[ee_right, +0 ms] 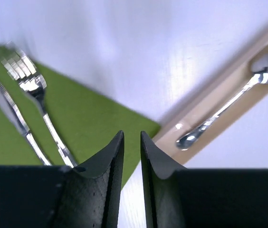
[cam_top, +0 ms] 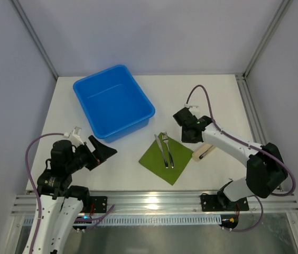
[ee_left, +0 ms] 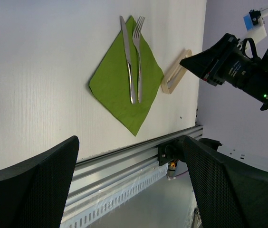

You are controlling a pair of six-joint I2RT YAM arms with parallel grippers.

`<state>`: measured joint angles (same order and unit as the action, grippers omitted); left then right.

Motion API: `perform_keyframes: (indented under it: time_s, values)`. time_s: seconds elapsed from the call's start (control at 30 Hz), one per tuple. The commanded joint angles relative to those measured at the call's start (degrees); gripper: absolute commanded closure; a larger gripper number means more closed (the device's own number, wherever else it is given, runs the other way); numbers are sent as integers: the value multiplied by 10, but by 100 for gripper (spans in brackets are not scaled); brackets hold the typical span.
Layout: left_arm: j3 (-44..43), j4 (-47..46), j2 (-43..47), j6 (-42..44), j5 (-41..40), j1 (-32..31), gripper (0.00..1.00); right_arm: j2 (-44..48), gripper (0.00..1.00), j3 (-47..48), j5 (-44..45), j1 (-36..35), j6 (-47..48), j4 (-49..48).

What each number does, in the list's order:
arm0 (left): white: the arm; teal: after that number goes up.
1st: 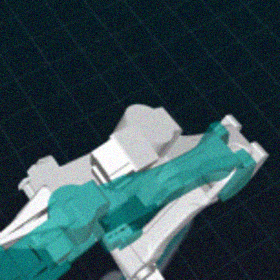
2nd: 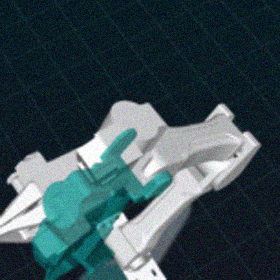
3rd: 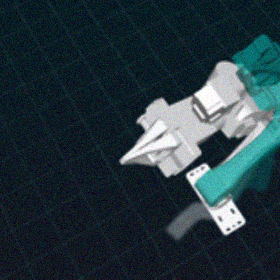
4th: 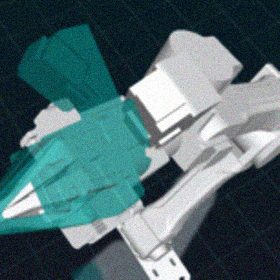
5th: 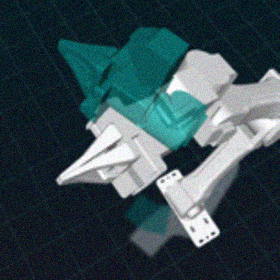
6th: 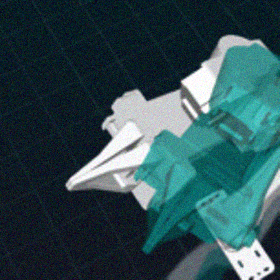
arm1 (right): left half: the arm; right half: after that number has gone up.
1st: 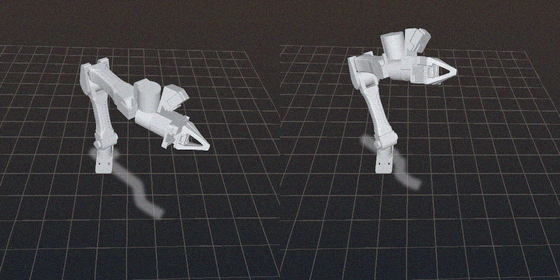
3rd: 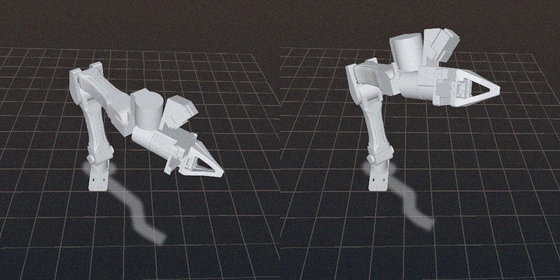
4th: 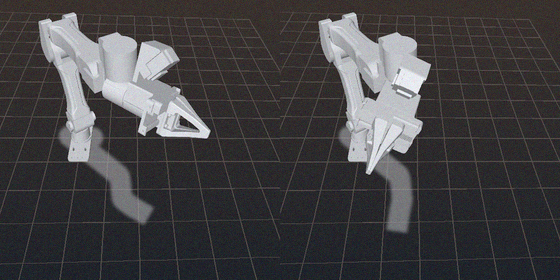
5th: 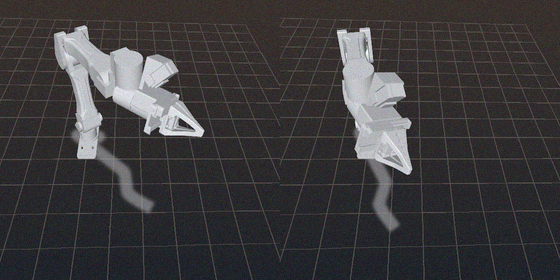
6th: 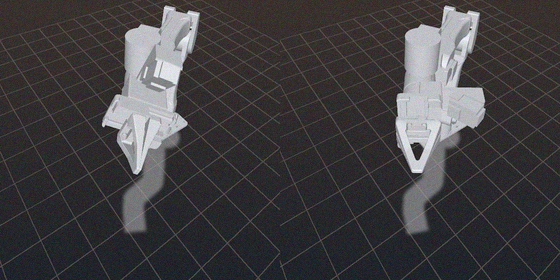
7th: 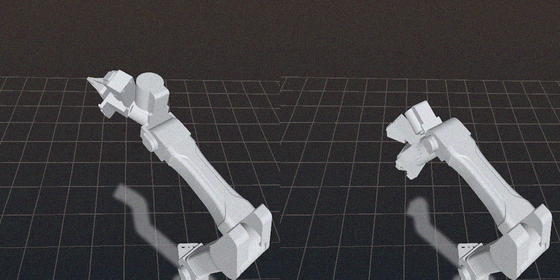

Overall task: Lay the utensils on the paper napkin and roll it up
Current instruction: Pick up the utensils from the container.

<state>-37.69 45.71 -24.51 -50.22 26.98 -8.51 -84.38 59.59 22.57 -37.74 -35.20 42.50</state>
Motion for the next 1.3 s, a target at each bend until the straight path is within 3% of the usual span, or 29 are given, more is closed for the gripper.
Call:
perform_keyframes:
  time_s: [0.0, 0.3, 0.63, 1.27]
  values:
    - [-3, -10, -1, 14, 18, -1, 8, 31, 77, -25, 40, 61, -1, 4]
    - [0, -10, 3, 13, 21, -2, 9, -4, 79, -47, 91, 168, -36, -12]
    - [2, -9, 0, 16, 21, -1, 8, -36, 78, -67, 88, 233, -32, -52]
    - [-2, -10, -11, 16, 16, -1, 8, -73, 78, -88, 17, 278, -21, -102]
